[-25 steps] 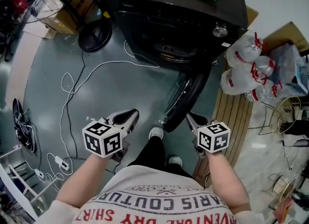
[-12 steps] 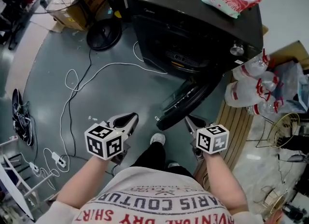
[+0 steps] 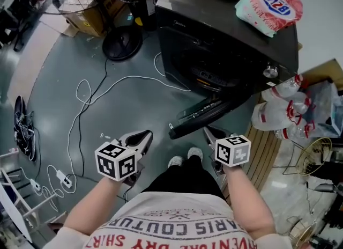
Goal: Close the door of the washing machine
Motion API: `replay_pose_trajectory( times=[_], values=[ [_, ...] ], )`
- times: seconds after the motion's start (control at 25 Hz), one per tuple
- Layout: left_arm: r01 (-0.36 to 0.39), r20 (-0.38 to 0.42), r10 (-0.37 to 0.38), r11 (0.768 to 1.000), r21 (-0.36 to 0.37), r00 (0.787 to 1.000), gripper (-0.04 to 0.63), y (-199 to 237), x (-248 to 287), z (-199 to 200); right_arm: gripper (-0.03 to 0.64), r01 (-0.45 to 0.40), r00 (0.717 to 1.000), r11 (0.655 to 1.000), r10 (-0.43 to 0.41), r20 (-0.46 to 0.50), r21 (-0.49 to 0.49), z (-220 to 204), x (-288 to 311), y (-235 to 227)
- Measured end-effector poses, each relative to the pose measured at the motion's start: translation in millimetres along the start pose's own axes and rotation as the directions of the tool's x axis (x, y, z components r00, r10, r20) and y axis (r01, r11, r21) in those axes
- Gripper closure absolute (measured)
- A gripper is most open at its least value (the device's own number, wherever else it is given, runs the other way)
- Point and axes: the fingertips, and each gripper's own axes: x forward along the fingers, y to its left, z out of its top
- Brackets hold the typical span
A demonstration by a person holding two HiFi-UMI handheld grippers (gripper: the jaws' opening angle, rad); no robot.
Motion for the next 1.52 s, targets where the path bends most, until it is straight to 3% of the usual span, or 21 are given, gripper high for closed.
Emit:
replay_pose_trajectory(
  times=[0.4,0.8,1.52],
  values=[
    [-0.055,0.051,0.057,0.997,-0.054,0.997,0.557,21.3,-10.2,19.7,0.594,-0.036,0.999,0.998,0.035,-0.021,-0.051,34.4,29.4,0.0],
    [-0.095,0.052,0.102,0.987,-0.13,0.993,0.557,40.7,4.9,54.7,0.594,-0.067,0.997,0.991,0.062,-0.051,-0.113,71.6,52.9,-17.8],
    [-0.028,0.117,0.06,0.966,-0.258,0.991,0.557,54.1,40.8,117.0,0.594,-0.009,1.0,0.991,0.01,0.004,-0.131,151.7,92.7,-55.2]
  ],
)
